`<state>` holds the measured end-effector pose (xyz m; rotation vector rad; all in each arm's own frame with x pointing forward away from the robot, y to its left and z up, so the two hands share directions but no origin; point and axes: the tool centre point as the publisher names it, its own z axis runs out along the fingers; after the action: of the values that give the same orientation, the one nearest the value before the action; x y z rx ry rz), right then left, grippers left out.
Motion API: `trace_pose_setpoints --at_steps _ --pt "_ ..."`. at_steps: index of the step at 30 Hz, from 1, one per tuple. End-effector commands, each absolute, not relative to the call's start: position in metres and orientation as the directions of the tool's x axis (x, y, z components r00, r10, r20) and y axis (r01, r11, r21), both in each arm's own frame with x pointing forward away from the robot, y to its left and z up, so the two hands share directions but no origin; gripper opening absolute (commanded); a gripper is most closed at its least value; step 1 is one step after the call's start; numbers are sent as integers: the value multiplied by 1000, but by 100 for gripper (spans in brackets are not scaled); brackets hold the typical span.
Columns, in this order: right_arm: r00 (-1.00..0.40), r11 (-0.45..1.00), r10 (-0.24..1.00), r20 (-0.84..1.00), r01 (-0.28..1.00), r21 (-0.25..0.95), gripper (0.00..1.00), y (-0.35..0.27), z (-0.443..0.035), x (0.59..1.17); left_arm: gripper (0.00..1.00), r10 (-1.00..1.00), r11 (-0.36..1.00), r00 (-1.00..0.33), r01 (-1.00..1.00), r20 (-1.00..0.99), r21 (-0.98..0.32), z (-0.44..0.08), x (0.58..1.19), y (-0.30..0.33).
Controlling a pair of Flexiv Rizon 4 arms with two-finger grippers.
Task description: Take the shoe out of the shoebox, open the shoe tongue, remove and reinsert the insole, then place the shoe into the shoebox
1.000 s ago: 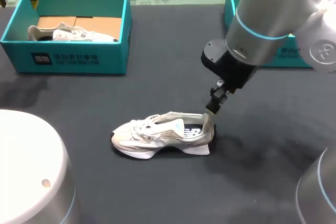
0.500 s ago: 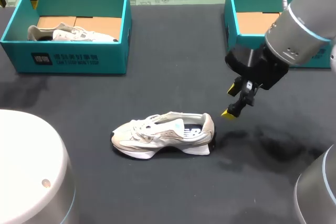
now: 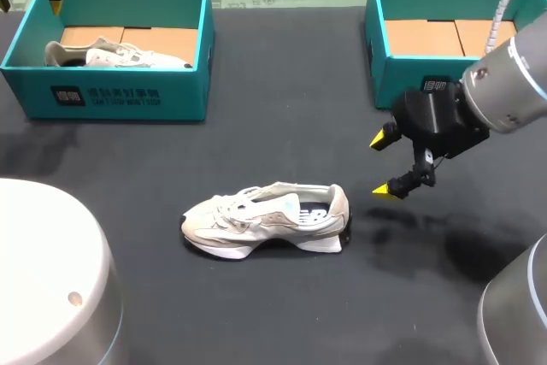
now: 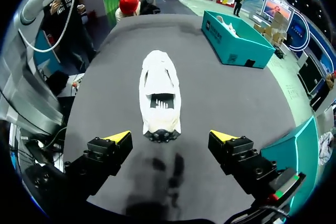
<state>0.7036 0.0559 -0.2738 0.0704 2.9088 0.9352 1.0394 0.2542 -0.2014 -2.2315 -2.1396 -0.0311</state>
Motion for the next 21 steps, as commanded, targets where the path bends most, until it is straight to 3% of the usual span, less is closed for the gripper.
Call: trace_pose_setpoints --at_steps 1,17,21 --pt "-997 721 29 -65 -25 692 100 53 -290 710 100 998 -42 43 999 51 -22 -201 1039 254" --pt "-997 734 26 -71 -29 678 100 55 -296 712 100 998 -42 43 999 51 -22 -201 1039 254" --pt "-981 693 -28 -190 -156 704 100 45 -313 705 100 998 -42 43 999 51 -22 -201 1039 254"
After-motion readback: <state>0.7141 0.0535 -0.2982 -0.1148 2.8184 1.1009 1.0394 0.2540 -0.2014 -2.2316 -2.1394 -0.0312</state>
